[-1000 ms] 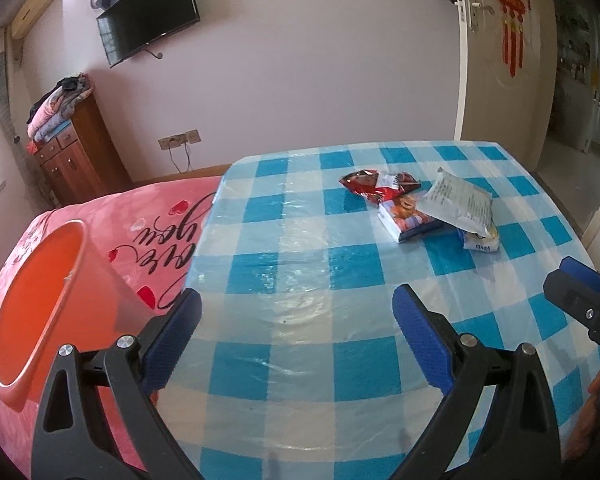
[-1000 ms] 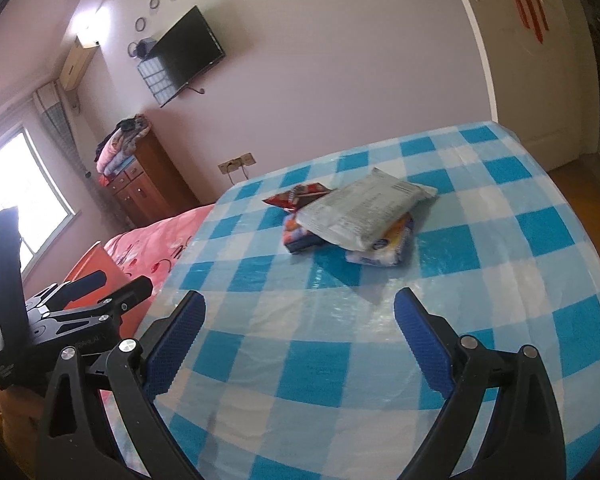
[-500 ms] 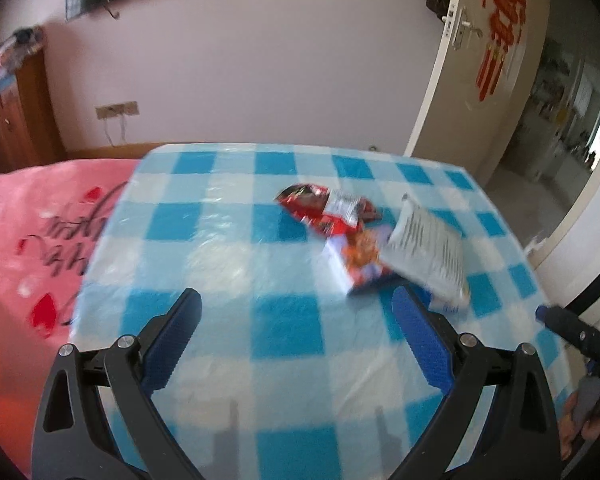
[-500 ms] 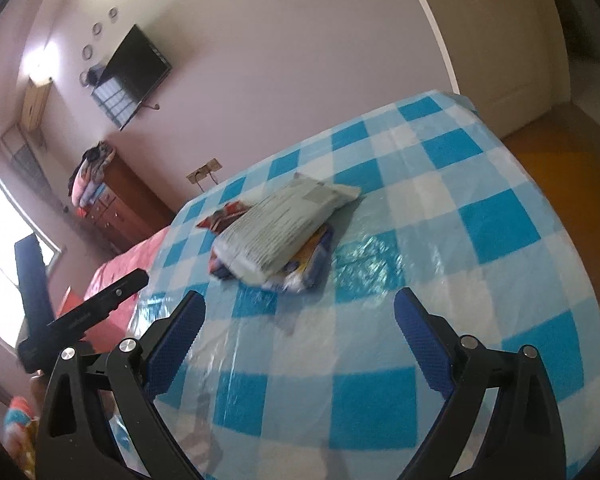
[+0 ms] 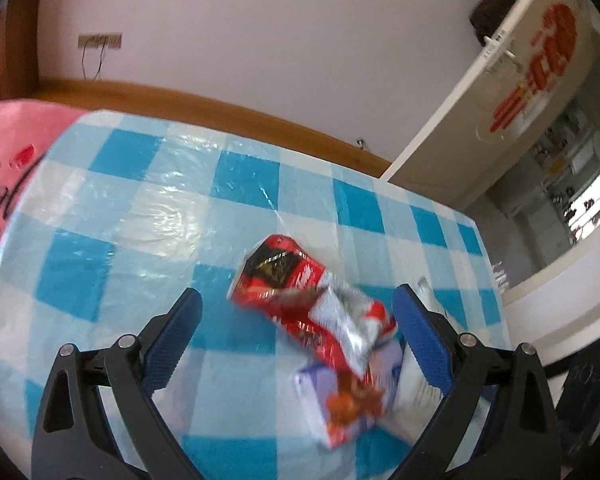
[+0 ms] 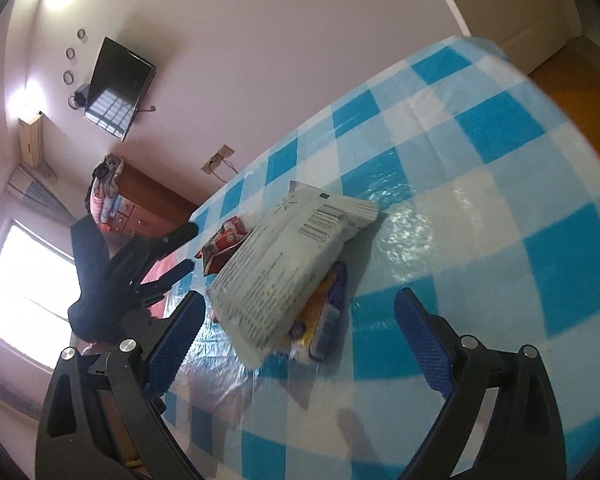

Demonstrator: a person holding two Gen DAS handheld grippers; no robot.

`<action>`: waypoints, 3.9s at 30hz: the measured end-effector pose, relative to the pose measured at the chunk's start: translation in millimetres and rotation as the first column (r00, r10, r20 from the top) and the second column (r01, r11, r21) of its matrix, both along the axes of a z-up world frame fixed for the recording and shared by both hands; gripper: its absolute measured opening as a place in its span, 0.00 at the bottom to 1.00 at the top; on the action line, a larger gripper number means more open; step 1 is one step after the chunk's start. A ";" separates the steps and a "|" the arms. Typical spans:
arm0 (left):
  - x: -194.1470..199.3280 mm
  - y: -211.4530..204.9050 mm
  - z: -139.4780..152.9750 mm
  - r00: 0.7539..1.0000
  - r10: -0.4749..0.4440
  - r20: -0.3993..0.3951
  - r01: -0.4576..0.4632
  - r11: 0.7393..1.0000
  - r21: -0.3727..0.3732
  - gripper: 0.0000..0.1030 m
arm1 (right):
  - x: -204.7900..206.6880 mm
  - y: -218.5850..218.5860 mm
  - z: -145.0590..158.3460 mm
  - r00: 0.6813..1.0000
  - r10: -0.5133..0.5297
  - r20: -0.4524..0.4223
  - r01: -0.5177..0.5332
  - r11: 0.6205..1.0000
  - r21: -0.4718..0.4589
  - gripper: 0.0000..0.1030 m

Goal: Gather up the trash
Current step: 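Grasp the red snack wrapper with left tool while right tool grasps the white packet, then lift the red wrapper and white packet off the table with both tools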

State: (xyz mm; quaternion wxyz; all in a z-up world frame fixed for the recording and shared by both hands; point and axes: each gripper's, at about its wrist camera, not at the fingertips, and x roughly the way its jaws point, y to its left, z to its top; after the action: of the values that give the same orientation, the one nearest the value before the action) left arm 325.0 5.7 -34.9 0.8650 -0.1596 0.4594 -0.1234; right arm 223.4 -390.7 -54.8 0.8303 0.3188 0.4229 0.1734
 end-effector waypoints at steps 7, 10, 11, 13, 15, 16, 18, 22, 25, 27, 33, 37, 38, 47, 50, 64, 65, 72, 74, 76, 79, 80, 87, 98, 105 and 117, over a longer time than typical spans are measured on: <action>21.1 -9.6 -13.9 1.000 0.014 -0.027 -0.014 1.000 0.011 0.93 | 22.6 8.8 -4.3 1.000 0.028 0.010 -0.028 0.999 -0.028 0.86; 29.4 -17.7 -16.8 0.999 0.013 -0.037 -0.011 0.999 0.047 0.83 | 31.5 12.5 -2.0 0.999 0.027 0.023 -0.026 0.998 -0.062 0.86; 30.7 -20.0 -17.6 0.999 0.014 -0.038 -0.012 0.998 0.064 0.79 | 33.6 13.6 -1.8 0.999 0.028 0.025 -0.026 0.997 -0.068 0.86; 31.4 -25.1 -17.6 1.000 0.007 -0.030 -0.003 0.994 0.111 0.72 | 39.1 16.9 -3.2 0.999 0.035 0.027 -0.033 0.996 -0.082 0.84; 29.9 -32.1 -17.3 1.000 -0.008 -0.021 0.011 0.986 0.168 0.69 | 44.0 20.7 -6.5 0.999 0.041 0.019 -0.039 0.995 -0.096 0.83; 29.6 -33.5 -17.4 1.000 -0.014 -0.020 0.018 0.984 0.176 0.68 | 48.0 22.3 -8.3 0.999 0.045 0.016 -0.043 0.994 -0.100 0.82; 27.0 -36.0 -17.2 0.999 -0.036 -0.019 0.039 0.980 0.194 0.65 | 50.5 25.5 -11.2 0.998 0.056 0.016 -0.054 0.993 -0.104 0.80; 22.4 -38.1 -15.9 0.997 -0.073 -0.017 0.075 0.973 0.218 0.62 | 51.6 41.3 -8.9 0.993 0.109 0.038 -0.099 0.975 -0.198 0.73; 18.0 -40.8 -15.7 0.994 -0.106 -0.020 0.107 0.966 0.233 0.61 | 46.6 53.8 -8.7 0.985 0.166 0.054 -0.148 0.959 -0.244 0.72; 17.5 -38.1 -16.0 0.992 -0.124 -0.021 0.125 0.963 0.241 0.61 | 41.4 59.0 -8.7 0.977 0.202 0.067 -0.181 0.953 -0.244 0.72; -15.8 -34.2 -15.7 0.982 -0.187 -0.031 0.188 0.947 0.262 0.61 | 18.2 74.3 -6.1 0.949 0.302 0.092 -0.270 0.927 -0.259 0.71; -45.3 -28.8 -16.0 0.974 -0.224 -0.037 0.226 0.937 0.268 0.61 | -6.6 79.7 -7.2 0.930 0.353 0.105 -0.316 0.912 -0.263 0.71; -53.5 -27.5 -15.9 0.971 -0.234 -0.038 0.236 0.934 0.269 0.61 | -12.3 80.4 -7.5 0.926 0.362 0.107 -0.324 0.908 -0.264 0.71; -124.3 -17.3 -18.1 0.955 -0.293 -0.043 0.295 0.922 0.250 0.60 | -71.5 79.4 -8.7 0.913 0.396 0.097 -0.361 0.896 -0.259 0.72; -136.6 -5.5 -16.2 0.970 -0.238 -0.042 0.242 0.946 0.215 0.64 | -86.7 73.0 -3.5 0.934 0.344 0.101 -0.313 0.919 -0.239 0.80; -167.8 10.7 -15.3 0.994 -0.003 -0.111 0.008 0.999 0.044 0.72 | -115.2 103.7 12.4 0.955 0.261 0.138 -0.200 0.916 -0.348 0.87; -165.3 8.3 -16.6 0.993 -0.009 -0.114 0.014 0.999 0.040 0.72 | -116.8 103.6 11.1 0.955 0.262 0.141 -0.199 0.914 -0.354 0.87; -151.8 -5.8 -18.7 0.993 -0.001 -0.118 0.012 0.995 0.097 0.61 | -118.5 97.3 0.0 0.961 0.245 0.129 -0.188 0.920 -0.344 0.87; -151.4 -7.3 -18.5 0.995 0.007 -0.103 0.005 0.993 0.117 0.53 | -119.5 98.5 -1.0 0.961 0.245 0.130 -0.186 0.918 -0.351 0.87; -151.8 -6.6 -18.7 0.996 0.008 -0.092 0.003 0.993 0.115 0.52 | -120.2 100.9 -2.2 0.960 0.246 0.132 -0.184 0.913 -0.365 0.89; -153.5 -6.1 -18.9 0.997 -0.002 -0.075 0.011 0.993 0.118 0.51 | -120.6 105.4 -5.1 0.961 0.247 0.122 -0.187 0.911 -0.368 0.91; -153.5 -5.2 -19.2 0.998 -0.005 -0.070 0.014 0.993 0.116 0.50 | -120.5 107.0 -6.2 0.962 0.247 0.118 -0.187 0.908 -0.374 0.92; -161.1 7.3 -19.5 0.999 -0.012 -0.040 0.015 0.998 0.067 0.47 | -114.5 119.4 -10.3 0.966 0.235 0.106 -0.169 0.889 -0.426 0.93; -187.8 48.8 -17.2 1.000 -0.007 -0.004 0.007 1.000 0.005 0.47 | -113.9 129.2 -13.3 0.965 0.231 0.122 -0.131 0.833 -0.538 0.78; -211.4 71.1 -2.4 0.998 -0.018 0.054 0.018 1.000 -0.001 0.47 | -119.3 129.1 -11.3 0.964 0.228 0.136 -0.118 0.827 -0.550 0.76; -243.6 91.1 34.9 0.985 -0.039 0.168 0.041 0.999 -0.006 0.47 | -140.1 140.1 40.9 0.942 0.230 0.245 -0.060 0.832 -0.551 0.75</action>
State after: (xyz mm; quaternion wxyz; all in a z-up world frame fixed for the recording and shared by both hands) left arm 81.4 96.8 0.0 0.8972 -0.1434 0.3875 -0.1558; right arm 83.3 -250.6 -13.9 0.9247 0.0104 0.3461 0.1582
